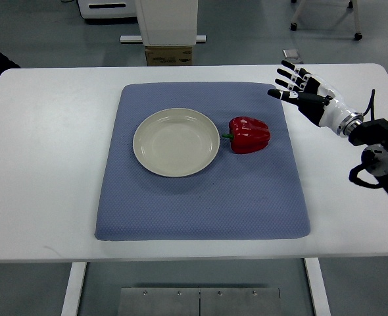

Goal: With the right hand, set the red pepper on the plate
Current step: 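Reach the right hand over the red bell pepper, fingers open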

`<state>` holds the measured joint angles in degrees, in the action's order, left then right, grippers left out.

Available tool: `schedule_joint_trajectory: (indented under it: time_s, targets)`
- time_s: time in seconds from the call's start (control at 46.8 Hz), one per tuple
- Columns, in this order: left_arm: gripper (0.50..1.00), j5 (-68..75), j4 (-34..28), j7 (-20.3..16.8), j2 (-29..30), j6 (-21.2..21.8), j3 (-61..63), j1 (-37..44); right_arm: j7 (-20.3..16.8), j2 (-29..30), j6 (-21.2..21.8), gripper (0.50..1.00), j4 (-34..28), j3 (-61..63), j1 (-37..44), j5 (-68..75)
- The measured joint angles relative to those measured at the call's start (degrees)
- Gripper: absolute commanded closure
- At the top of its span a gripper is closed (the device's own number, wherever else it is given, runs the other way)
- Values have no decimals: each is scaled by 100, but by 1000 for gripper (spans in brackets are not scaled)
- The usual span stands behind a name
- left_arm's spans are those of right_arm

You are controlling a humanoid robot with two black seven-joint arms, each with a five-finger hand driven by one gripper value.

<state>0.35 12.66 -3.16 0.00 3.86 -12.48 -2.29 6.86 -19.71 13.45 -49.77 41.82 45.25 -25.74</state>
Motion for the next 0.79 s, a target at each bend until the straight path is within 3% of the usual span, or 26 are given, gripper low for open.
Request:
schedule_joint_trajectory:
  time_s: [0.321,0.62,0.791]
  targets:
    - [500,0,0,0,0,0,0,0,507,-651,-23,515,-630,-1710,968,-133]
    - [500,0,0,0,0,0,0,0,1184,-669,-74,521,-660,-2953,1562,-1207]
    - [500,0,0,0,0,0,0,0,1257,-635,-144,532,-651,-3380,1814,-1379]
